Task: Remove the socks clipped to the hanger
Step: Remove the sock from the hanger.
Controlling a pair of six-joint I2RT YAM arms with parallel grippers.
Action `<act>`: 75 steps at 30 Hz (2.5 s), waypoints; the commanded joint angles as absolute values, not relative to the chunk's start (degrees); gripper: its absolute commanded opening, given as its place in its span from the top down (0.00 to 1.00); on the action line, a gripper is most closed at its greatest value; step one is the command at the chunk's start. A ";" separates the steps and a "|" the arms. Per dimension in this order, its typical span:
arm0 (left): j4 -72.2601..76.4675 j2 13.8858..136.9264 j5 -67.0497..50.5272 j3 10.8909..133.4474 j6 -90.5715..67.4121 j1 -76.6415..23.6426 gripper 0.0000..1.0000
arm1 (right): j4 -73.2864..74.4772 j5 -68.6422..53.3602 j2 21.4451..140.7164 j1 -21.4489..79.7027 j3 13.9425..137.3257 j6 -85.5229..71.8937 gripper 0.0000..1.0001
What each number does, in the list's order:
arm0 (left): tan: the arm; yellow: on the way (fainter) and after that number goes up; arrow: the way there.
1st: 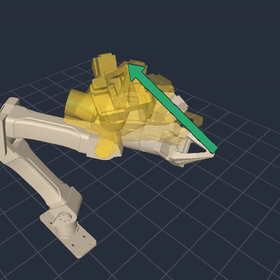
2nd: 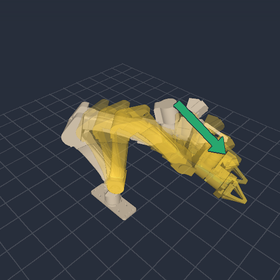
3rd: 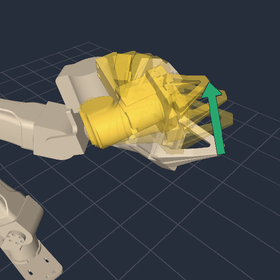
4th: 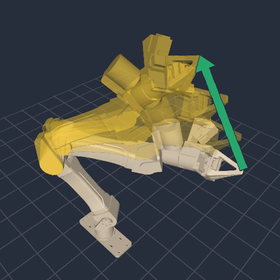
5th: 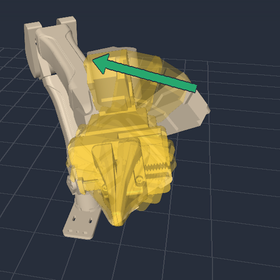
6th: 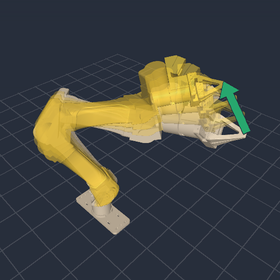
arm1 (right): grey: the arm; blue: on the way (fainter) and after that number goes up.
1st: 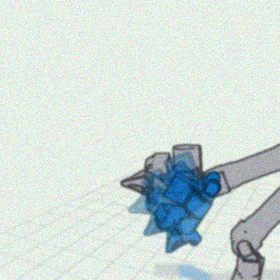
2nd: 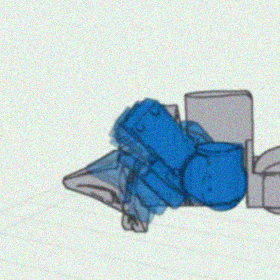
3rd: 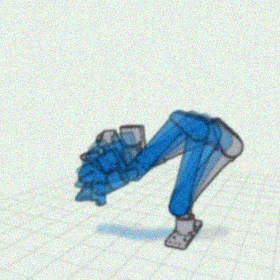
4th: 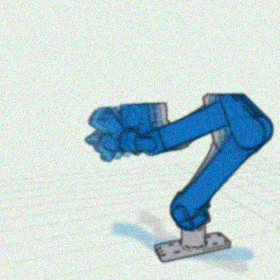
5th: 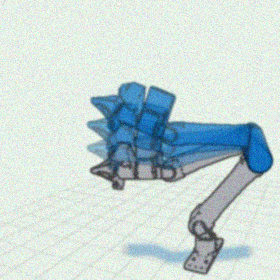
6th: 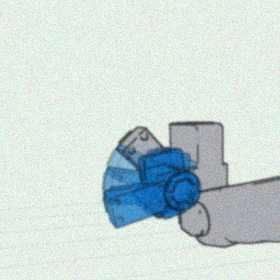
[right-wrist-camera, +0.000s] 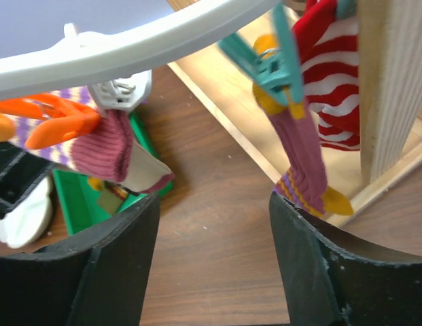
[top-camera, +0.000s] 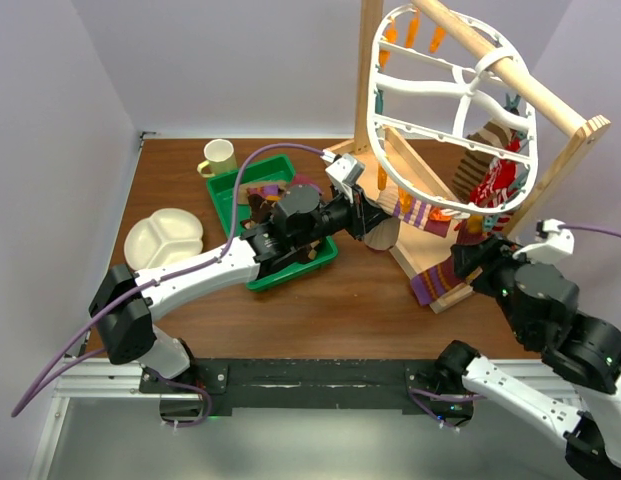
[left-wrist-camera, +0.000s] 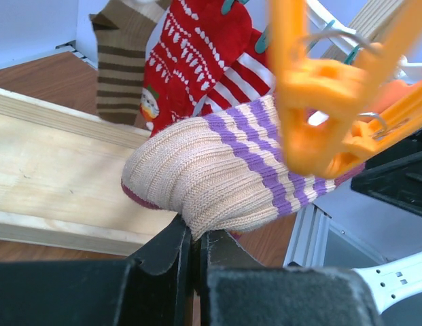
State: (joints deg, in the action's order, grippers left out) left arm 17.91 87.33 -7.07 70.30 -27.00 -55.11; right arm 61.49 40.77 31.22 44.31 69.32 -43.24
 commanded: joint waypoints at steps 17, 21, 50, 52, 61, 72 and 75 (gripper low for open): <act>21.36 87.19 -9.93 70.14 -28.56 -54.76 1.00 | 28.31 32.61 29.53 44.56 61.44 -31.99 0.33; 21.88 87.19 -10.63 69.26 -29.00 -54.76 1.00 | 26.37 32.78 30.41 44.56 59.94 -31.82 0.34; 23.12 87.72 -12.22 66.97 -30.50 -54.84 1.00 | 24.52 43.68 32.61 44.56 58.98 -27.51 0.51; 22.94 87.71 -12.22 66.89 -30.41 -54.84 1.00 | 24.52 43.94 32.34 44.56 58.89 -27.42 0.53; 22.59 87.37 -11.52 66.27 -30.32 -54.84 1.00 | 24.87 43.86 32.61 44.56 59.50 -27.25 0.74; 21.45 85.96 -8.79 64.51 -29.88 -54.76 1.00 | 26.98 43.77 33.22 44.56 61.08 -27.33 1.00; 21.27 85.08 -7.47 63.55 -29.88 -54.58 1.00 | 27.07 43.77 33.22 44.47 61.00 -27.33 1.00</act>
